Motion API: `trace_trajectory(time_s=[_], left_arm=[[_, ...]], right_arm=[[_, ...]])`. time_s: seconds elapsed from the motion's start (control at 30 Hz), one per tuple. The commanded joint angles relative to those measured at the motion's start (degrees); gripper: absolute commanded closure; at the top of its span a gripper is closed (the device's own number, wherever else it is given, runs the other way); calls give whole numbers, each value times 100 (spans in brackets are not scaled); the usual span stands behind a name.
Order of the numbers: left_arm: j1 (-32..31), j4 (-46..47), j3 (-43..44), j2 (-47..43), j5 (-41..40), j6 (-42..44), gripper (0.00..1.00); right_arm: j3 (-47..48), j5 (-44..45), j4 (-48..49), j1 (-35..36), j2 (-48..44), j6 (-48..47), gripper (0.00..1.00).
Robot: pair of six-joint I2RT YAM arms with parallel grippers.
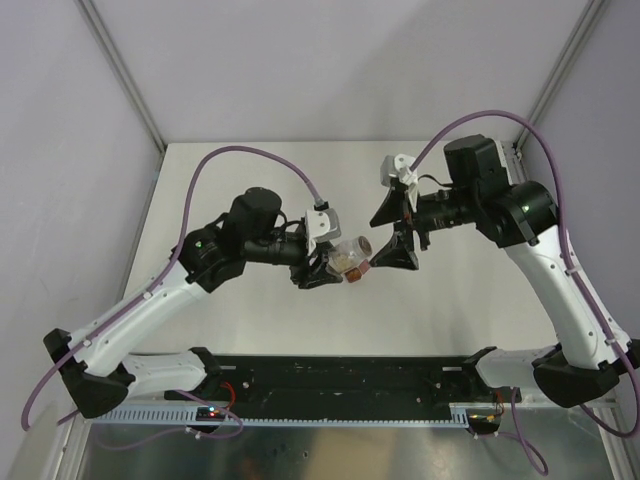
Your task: Sort the pills into containers
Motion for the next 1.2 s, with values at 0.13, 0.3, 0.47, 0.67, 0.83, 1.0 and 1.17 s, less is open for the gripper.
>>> trace_trajectory(time_s=[0.13, 0.3, 0.47, 0.67, 0.83, 1.0, 1.17], left_arm=[[175, -92, 396, 149, 1455, -346, 100], [172, -117, 432, 224, 1489, -347, 100], [174, -116, 466, 248, 1330, -337, 100], [166, -113, 587, 267, 676, -334, 100], [100, -111, 605, 244, -133, -259, 100], [-363, 18, 537, 214, -1977, 92, 100], [-1199, 819, 117, 255, -4643, 877, 100]], right_arm=[[-65, 198, -217, 331, 67, -465, 14], [11, 78, -238, 388, 176, -415, 30], [11, 25, -236, 395, 272, -321, 59], [-65, -66, -91, 273, 429, 18, 84], [-89, -424, 151, 56, 634, 424, 91], [-184, -890, 613, -301, 979, 1305, 91], [-593, -1650, 1570, -781, 1561, 2719, 81]])
